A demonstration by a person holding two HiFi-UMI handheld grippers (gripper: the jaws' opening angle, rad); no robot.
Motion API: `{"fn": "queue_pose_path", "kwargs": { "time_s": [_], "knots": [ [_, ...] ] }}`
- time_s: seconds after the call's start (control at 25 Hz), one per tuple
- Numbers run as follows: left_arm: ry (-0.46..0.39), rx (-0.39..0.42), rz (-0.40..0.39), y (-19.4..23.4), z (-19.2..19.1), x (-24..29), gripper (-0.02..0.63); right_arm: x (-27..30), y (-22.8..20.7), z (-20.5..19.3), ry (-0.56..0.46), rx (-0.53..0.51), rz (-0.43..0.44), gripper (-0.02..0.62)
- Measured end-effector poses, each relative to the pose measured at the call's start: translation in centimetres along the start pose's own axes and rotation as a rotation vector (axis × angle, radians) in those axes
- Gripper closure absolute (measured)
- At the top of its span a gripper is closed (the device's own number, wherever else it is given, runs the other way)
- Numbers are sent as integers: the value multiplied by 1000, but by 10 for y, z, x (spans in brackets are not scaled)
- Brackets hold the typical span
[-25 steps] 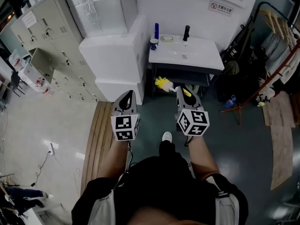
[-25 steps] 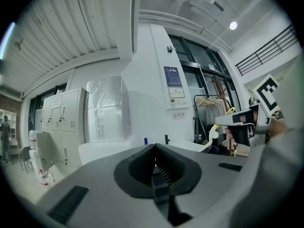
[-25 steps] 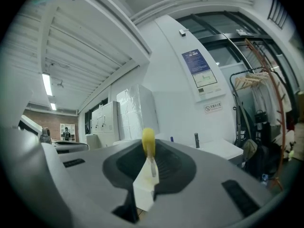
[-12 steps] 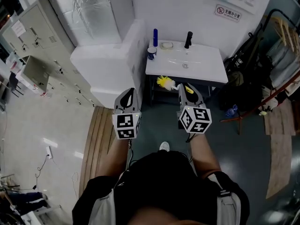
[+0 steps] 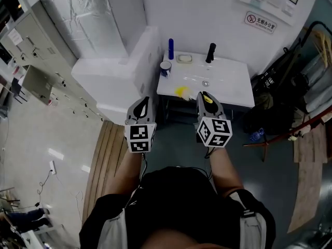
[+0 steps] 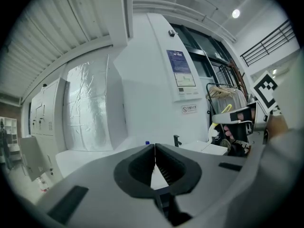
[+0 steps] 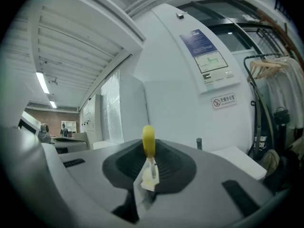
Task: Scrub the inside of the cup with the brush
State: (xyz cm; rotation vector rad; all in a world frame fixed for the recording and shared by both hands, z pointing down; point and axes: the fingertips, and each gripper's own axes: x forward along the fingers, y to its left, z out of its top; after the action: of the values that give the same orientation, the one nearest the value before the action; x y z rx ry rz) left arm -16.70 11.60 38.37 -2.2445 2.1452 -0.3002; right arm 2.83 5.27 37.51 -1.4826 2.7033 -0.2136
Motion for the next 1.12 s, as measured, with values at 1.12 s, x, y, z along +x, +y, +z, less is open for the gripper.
{"fn": "queue_pose_path", "kwargs": {
  "time_s": [1.12],
  "knots": [
    [170,-77,-253,-5,-93,211,590,149,-80,-19,95,0,-58,540]
  ]
}}
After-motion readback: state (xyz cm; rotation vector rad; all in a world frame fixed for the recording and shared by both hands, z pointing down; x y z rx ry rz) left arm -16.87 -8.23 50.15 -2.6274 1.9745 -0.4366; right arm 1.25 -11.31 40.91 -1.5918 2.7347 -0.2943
